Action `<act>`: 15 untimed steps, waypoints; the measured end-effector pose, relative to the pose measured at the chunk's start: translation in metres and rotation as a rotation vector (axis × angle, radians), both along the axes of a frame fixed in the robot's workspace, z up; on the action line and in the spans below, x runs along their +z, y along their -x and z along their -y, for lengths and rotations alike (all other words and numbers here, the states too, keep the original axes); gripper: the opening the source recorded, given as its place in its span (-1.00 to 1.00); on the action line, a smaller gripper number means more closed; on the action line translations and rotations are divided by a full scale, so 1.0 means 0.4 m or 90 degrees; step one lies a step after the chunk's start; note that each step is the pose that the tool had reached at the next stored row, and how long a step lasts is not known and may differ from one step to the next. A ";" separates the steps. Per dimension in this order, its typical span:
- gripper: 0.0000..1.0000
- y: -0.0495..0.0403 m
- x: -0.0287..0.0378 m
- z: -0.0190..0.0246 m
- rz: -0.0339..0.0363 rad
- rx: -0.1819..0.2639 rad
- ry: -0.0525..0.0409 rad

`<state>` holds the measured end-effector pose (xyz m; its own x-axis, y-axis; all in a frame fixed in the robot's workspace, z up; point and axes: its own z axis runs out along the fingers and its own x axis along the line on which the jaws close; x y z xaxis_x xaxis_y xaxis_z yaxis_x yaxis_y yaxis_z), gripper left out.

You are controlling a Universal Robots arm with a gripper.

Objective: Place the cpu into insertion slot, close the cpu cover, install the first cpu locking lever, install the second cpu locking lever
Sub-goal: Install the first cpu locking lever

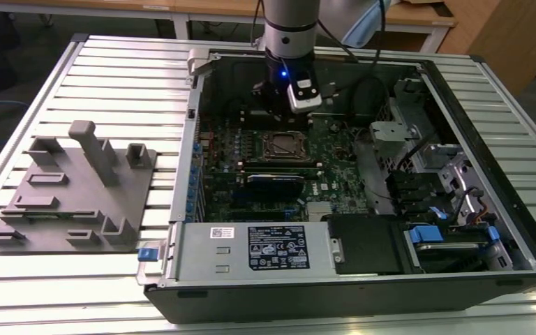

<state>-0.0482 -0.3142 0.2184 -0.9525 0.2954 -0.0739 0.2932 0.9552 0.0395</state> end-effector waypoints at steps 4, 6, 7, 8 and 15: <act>-0.80 0.000 0.000 0.012 0.0000 0.000 -0.0001; -0.80 0.000 0.000 0.016 0.0001 0.002 -0.0001; -0.80 0.000 0.000 0.017 0.0001 0.005 0.0000; -0.80 0.000 0.000 0.018 0.0000 0.009 0.0000; -0.80 0.000 -0.001 0.018 0.0000 0.053 0.0000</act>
<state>-0.0482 -0.3214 0.2181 -0.9737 0.2156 -0.0739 0.2132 0.9762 0.0395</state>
